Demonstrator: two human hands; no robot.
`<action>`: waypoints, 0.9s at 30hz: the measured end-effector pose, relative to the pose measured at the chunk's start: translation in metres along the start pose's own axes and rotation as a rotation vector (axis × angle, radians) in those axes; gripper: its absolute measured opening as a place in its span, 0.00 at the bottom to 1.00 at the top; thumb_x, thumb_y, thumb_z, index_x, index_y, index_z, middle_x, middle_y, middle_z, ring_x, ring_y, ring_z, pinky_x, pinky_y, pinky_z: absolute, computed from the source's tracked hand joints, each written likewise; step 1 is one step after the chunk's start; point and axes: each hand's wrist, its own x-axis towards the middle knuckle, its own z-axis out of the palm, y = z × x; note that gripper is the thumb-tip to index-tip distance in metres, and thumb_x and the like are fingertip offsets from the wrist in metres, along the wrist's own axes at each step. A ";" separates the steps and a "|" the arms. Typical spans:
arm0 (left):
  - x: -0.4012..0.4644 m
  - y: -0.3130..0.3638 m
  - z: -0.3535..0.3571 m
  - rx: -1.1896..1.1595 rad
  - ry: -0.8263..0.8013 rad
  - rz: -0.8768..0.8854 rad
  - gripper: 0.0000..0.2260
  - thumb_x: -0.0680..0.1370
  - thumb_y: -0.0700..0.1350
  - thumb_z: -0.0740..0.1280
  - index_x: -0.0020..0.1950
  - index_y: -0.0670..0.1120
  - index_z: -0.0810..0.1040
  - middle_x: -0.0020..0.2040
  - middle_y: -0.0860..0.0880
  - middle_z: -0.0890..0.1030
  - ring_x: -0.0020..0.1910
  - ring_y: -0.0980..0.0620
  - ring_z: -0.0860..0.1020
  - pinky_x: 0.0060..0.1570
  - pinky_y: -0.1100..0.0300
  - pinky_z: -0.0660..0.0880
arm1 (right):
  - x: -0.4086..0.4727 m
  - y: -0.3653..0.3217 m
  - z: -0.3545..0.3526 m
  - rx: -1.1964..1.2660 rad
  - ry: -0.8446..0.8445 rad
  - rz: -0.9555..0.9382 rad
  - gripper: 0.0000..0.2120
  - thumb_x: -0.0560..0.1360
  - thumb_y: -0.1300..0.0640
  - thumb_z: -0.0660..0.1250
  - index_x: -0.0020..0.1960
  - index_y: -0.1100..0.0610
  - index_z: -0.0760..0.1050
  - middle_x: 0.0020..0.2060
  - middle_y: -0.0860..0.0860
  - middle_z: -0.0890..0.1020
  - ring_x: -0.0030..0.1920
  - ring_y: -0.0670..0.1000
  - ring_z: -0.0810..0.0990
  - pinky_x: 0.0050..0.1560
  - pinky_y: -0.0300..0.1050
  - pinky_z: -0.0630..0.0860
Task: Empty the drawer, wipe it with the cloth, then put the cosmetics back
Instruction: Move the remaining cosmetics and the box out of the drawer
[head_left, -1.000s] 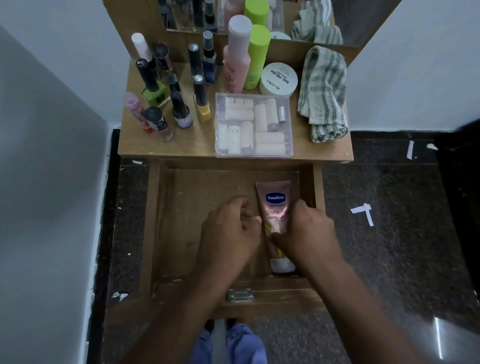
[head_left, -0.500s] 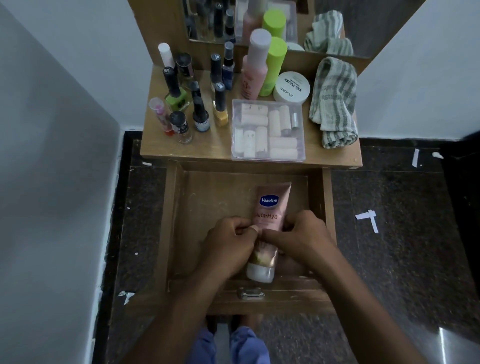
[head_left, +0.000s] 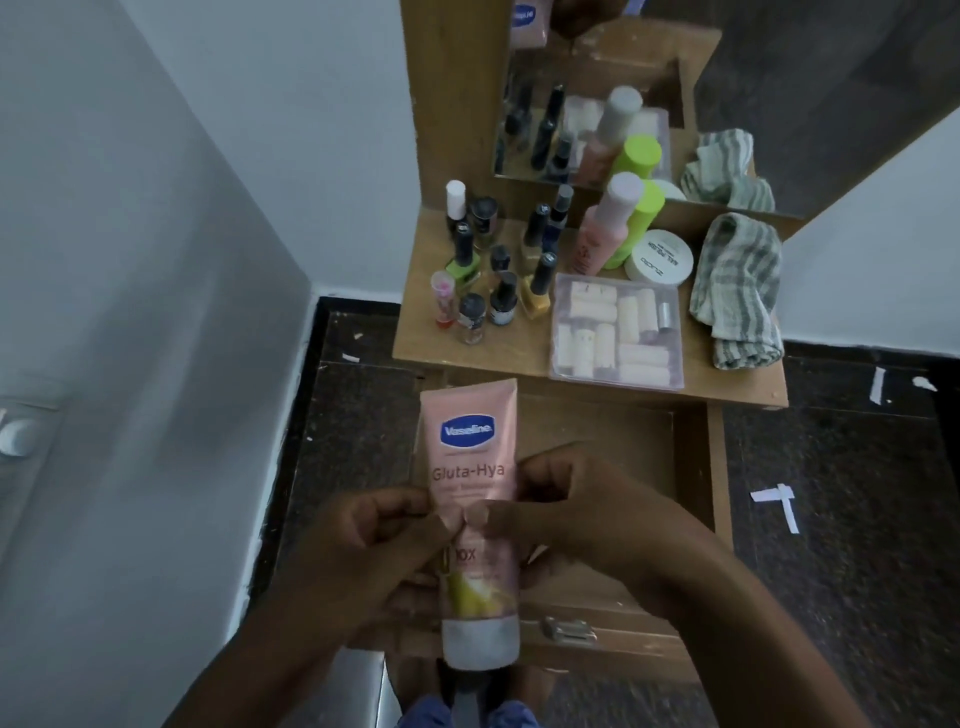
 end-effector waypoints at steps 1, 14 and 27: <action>-0.005 0.004 -0.009 0.000 -0.001 0.035 0.16 0.65 0.45 0.82 0.50 0.41 0.87 0.46 0.38 0.87 0.44 0.38 0.87 0.44 0.43 0.85 | 0.001 -0.008 0.005 -0.018 -0.006 -0.035 0.10 0.74 0.53 0.76 0.54 0.55 0.85 0.47 0.50 0.89 0.49 0.51 0.89 0.53 0.52 0.86; 0.009 0.096 -0.086 0.263 0.309 0.854 0.22 0.69 0.47 0.83 0.61 0.47 0.85 0.51 0.50 0.88 0.49 0.47 0.87 0.54 0.55 0.83 | 0.039 -0.136 0.023 -0.295 0.288 -0.704 0.09 0.78 0.57 0.73 0.56 0.61 0.83 0.46 0.52 0.88 0.43 0.46 0.88 0.44 0.43 0.85; 0.115 0.147 -0.072 0.398 0.305 0.947 0.22 0.73 0.48 0.79 0.66 0.46 0.82 0.58 0.52 0.86 0.55 0.54 0.85 0.58 0.49 0.83 | 0.065 -0.196 -0.039 -0.658 0.645 -0.925 0.07 0.78 0.58 0.72 0.56 0.57 0.82 0.51 0.48 0.86 0.49 0.44 0.86 0.49 0.38 0.84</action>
